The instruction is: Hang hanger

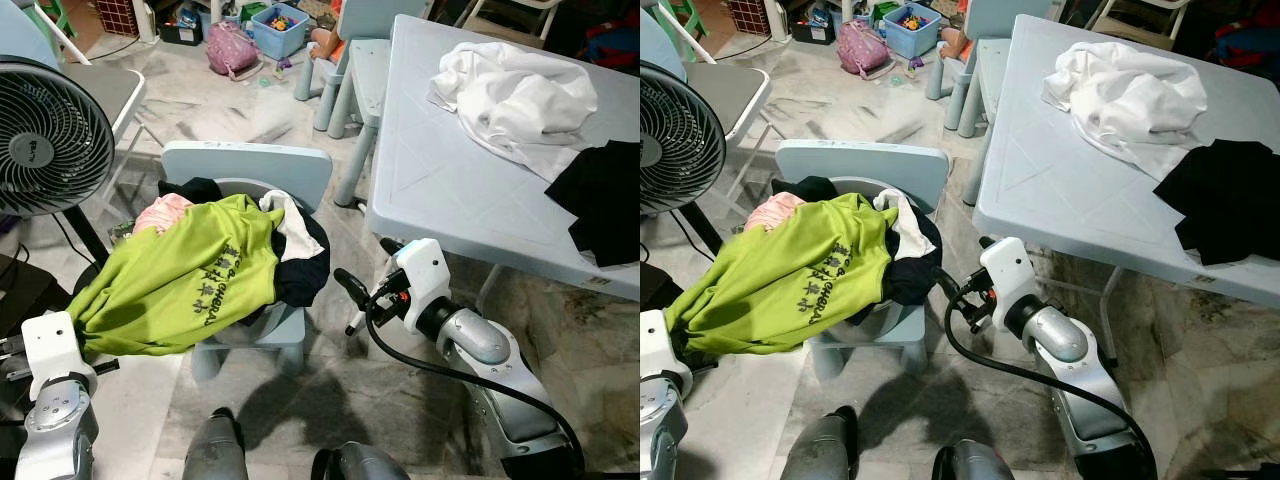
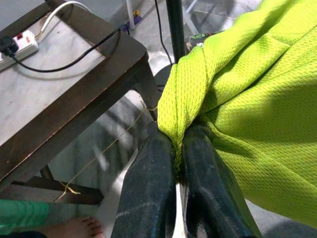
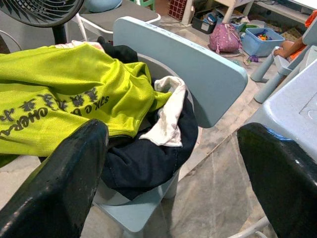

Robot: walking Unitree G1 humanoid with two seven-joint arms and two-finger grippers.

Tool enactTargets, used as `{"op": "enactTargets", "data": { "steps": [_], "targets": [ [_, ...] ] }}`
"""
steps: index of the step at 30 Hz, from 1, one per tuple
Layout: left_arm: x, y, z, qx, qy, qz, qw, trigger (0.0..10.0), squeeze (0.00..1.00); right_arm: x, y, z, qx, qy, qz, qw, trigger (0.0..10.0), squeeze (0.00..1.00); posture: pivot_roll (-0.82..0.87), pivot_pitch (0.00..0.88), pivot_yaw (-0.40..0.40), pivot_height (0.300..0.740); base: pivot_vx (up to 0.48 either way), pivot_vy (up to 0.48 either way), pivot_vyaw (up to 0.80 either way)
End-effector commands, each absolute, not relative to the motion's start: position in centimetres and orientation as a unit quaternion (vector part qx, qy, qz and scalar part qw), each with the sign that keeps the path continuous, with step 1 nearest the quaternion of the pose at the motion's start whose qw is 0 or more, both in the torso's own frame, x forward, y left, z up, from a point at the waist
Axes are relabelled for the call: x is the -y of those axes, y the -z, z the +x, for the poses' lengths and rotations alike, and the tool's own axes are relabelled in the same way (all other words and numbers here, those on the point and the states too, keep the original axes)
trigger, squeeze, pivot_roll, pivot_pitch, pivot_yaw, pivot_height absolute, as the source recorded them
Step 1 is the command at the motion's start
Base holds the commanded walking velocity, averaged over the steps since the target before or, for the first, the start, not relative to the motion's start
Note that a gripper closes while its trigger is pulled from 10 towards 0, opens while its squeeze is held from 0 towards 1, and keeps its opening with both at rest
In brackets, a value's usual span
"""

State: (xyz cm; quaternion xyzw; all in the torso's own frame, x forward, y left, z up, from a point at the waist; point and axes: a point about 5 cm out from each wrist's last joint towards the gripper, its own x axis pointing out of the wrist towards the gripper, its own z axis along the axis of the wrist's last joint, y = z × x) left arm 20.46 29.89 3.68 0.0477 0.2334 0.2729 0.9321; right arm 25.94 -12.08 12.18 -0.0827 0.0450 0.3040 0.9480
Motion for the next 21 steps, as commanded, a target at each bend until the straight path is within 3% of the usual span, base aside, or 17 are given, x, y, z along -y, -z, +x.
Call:
{"op": "enactTargets", "data": {
  "steps": [1,12,14,21],
  "targets": [
    [-30.1,-3.2,19.9,-0.249,-0.281,0.044,0.926,0.0,0.00,12.5,-11.9,25.9,-0.050,-0.299,-0.089,0.949,10.0,0.00,0.00,0.111,-0.109,0.740,0.000,0.000,0.00],
    [-29.7,-4.1,21.7,-0.224,-0.258,0.039,0.939,0.0,0.00,12.4,-12.0,26.0,-0.045,-0.299,-0.091,0.949,10.0,0.00,-0.01,0.110,-0.114,0.740,0.000,0.000,0.00],
    [-29.4,-7.0,24.7,-0.165,-0.208,0.087,0.960,0.0,0.00,12.3,-12.0,26.1,-0.044,-0.298,-0.091,0.949,10.0,0.00,-0.01,0.111,-0.116,0.740,0.000,0.000,0.00],
    [-28.9,-12.6,30.9,-0.076,-0.145,0.135,0.977,0.0,0.00,12.3,-12.1,26.3,-0.039,-0.293,-0.092,0.951,10.0,0.00,-0.01,0.108,-0.113,0.740,0.000,0.000,0.00]
  ]
}}
